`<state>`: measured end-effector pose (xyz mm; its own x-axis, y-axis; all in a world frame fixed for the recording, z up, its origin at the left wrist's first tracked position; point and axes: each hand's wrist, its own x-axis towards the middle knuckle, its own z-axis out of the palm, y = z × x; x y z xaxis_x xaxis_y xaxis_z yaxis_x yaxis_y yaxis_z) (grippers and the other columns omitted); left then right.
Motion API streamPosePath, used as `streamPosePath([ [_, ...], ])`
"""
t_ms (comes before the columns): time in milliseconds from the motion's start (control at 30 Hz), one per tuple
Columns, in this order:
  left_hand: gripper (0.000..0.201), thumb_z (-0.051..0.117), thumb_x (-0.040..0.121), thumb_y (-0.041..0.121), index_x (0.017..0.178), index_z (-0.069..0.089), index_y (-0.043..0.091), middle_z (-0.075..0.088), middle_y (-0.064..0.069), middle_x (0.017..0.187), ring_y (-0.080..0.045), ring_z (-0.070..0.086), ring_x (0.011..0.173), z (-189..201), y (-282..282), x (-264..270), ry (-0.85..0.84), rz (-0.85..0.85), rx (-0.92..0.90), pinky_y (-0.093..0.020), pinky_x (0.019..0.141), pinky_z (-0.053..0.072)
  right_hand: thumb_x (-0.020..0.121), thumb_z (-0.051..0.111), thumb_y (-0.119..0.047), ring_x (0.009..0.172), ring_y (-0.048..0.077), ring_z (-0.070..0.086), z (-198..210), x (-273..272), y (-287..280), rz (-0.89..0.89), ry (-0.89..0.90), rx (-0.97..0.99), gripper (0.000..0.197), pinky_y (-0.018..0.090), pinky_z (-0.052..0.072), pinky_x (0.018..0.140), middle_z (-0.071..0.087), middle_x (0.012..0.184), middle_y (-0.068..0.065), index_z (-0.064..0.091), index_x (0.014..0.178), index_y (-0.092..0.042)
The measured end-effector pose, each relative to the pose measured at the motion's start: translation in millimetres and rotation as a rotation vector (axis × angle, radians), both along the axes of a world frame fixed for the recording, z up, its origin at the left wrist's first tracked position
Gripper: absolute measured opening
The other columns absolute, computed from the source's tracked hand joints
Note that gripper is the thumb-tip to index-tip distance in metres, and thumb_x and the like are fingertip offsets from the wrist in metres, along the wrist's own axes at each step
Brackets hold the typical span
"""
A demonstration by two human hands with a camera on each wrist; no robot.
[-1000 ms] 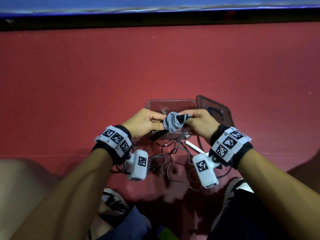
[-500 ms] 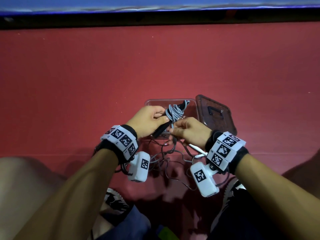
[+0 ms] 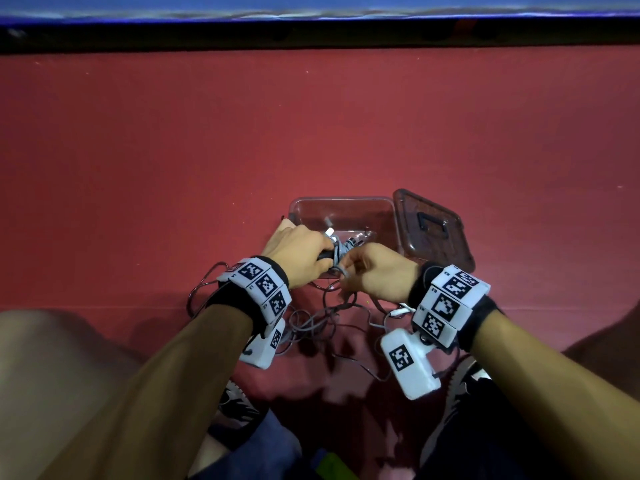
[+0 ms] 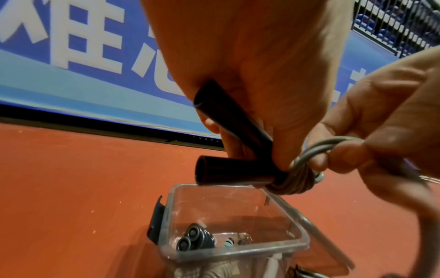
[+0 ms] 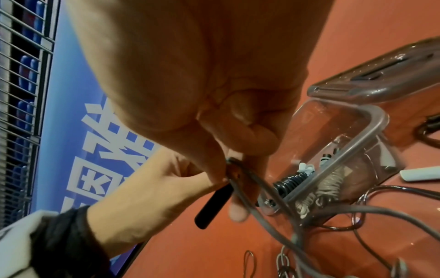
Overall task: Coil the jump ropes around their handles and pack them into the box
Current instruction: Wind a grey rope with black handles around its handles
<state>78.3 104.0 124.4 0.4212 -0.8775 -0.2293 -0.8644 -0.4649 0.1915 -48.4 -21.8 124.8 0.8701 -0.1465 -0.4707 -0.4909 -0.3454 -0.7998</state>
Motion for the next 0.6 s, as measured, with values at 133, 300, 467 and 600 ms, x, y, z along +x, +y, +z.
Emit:
streamPosePath([
  [133, 0.021, 0.054, 0.098, 0.040, 0.097, 0.070, 0.028, 0.058, 0.009, 0.072, -0.023, 0.058, 0.079, 3.9, 1.3, -1.0, -0.052, -0.086, 0.052, -0.040, 0.102, 0.033, 0.092, 0.058, -0.001, 0.067, 0.020, 0.059, -4.0, 0.7, -1.8, 0.030, -0.037, -0.081, 0.015, 0.038, 0.050, 0.071, 0.061, 0.067, 0.002, 0.068, 0.083, -0.009],
  [300, 0.020, 0.060, 0.094, 0.042, 0.090, 0.069, 0.024, 0.050, 0.010, 0.067, -0.020, 0.046, 0.075, -2.0, 0.4, -7.5, -0.069, -0.143, 0.139, -0.038, 0.104, 0.032, 0.089, 0.067, -0.009, 0.075, 0.013, 0.069, -4.7, 2.5, -4.4, 0.033, -0.100, -0.171, 0.013, 0.034, 0.058, 0.081, 0.075, 0.079, -0.001, 0.076, 0.085, -0.018],
  [467, 0.016, 0.060, 0.095, 0.044, 0.102, 0.072, 0.036, 0.056, 0.012, 0.066, -0.016, 0.049, 0.076, 5.1, 1.2, -2.9, 0.004, -0.140, 0.134, -0.038, 0.106, 0.030, 0.084, 0.070, 0.000, 0.080, 0.032, 0.071, -3.4, 1.7, -8.4, -0.056, -0.106, -0.077, 0.020, 0.051, 0.059, 0.081, 0.072, 0.080, 0.008, 0.065, 0.085, -0.019],
  [600, 0.016, 0.060, 0.096, 0.035, 0.084, 0.057, 0.046, 0.053, 0.010, 0.061, -0.009, 0.043, 0.065, 11.8, 1.6, -5.2, 0.055, -0.146, 0.118, -0.040, 0.108, 0.029, 0.090, 0.064, -0.005, 0.069, 0.009, 0.069, -0.8, -0.6, -11.6, -0.058, -0.152, -0.175, 0.018, 0.038, 0.060, 0.073, 0.075, 0.074, -0.003, 0.065, 0.084, -0.021],
])
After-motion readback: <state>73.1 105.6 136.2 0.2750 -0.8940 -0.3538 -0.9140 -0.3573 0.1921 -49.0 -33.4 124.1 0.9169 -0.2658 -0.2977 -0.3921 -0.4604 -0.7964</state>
